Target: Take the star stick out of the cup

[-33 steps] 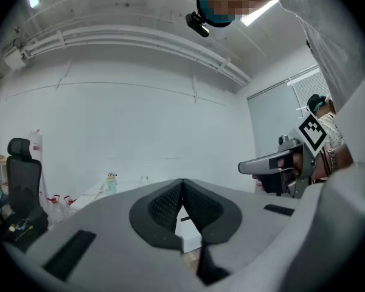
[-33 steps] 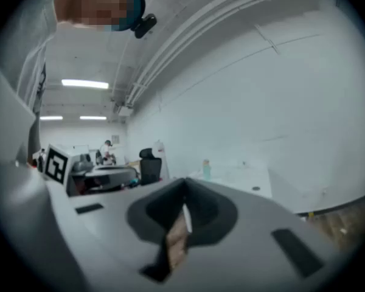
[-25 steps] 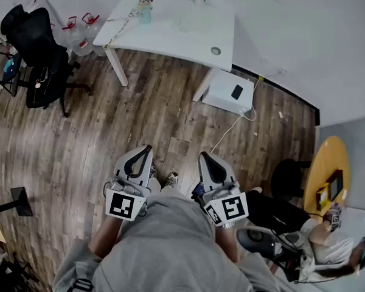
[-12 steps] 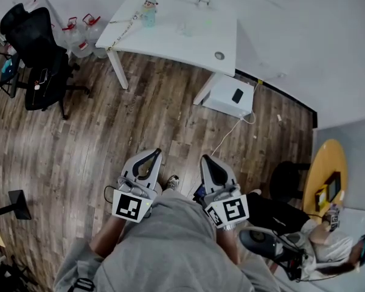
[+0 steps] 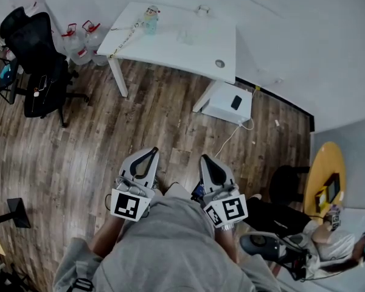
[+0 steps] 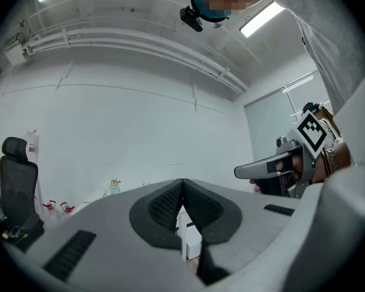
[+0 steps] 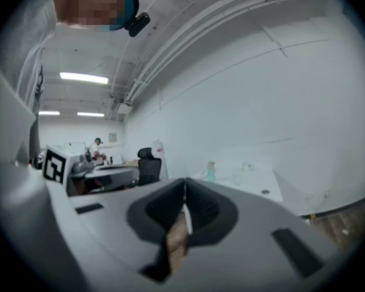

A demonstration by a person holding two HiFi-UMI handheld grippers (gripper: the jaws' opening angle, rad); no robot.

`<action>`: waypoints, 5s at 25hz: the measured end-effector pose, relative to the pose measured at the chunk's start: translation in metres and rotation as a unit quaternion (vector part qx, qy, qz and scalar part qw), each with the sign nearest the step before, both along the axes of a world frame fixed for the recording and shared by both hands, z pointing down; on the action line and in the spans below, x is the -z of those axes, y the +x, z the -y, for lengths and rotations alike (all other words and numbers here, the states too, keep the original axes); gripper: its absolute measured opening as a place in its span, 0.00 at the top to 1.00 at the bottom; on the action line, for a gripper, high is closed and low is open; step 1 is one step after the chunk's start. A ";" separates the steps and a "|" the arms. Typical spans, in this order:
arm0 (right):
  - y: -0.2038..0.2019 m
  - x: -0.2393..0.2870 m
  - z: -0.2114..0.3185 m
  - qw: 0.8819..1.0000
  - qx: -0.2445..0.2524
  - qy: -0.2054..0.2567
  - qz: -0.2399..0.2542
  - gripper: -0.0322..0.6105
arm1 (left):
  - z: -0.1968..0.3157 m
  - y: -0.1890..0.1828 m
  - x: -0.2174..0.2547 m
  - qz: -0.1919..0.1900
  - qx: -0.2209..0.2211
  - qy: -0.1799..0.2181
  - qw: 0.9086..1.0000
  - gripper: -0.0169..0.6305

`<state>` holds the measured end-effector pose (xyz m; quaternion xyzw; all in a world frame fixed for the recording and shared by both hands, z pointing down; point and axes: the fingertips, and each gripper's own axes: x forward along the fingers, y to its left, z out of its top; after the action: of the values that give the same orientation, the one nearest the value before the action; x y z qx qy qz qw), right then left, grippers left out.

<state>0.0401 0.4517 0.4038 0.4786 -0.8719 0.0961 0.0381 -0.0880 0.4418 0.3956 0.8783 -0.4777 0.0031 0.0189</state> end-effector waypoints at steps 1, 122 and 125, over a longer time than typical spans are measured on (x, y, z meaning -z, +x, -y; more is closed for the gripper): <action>0.000 0.001 0.002 1.000 -0.002 0.001 0.006 0.89 | 0.001 -0.003 0.001 -0.002 0.003 -0.001 1.000 0.93; 0.082 -0.060 0.587 0.980 -0.176 -0.088 0.039 0.89 | 0.595 0.044 -0.024 0.013 -0.107 -0.027 0.994 0.92; 0.088 -0.066 0.593 0.974 -0.199 -0.098 0.044 0.89 | 0.598 0.043 -0.027 0.008 -0.120 -0.029 0.992 0.92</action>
<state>0.1276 -0.1416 0.4696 0.6320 -0.7462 0.2077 0.0264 -0.0450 -0.1567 0.4231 0.9282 -0.3691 0.0262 0.0401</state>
